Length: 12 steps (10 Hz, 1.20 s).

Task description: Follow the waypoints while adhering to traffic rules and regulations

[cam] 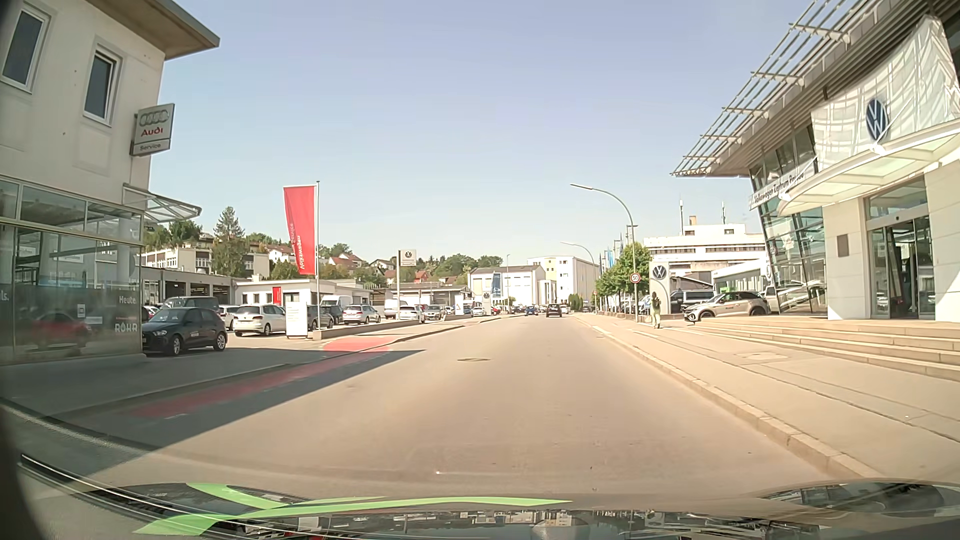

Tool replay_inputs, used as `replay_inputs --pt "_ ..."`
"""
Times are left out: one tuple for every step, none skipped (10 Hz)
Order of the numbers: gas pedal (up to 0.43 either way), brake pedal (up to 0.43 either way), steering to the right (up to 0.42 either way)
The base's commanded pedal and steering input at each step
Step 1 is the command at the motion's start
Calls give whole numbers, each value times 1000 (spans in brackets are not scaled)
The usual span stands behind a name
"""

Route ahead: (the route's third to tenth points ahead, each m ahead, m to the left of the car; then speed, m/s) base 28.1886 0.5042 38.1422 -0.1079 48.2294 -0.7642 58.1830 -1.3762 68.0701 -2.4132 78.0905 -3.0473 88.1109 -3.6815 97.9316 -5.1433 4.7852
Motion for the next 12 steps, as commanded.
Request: replay_inputs --pt "177 0 32" --pt "177 0 36" --pt "177 0 37" --pt "177 0 37" --pt "189 0 37" --pt "189 0 37" --pt "189 0 37" --pt "189 0 37" --pt "189 0 37" --pt "189 0 36" --pt "189 0 34" --pt "189 0 27"
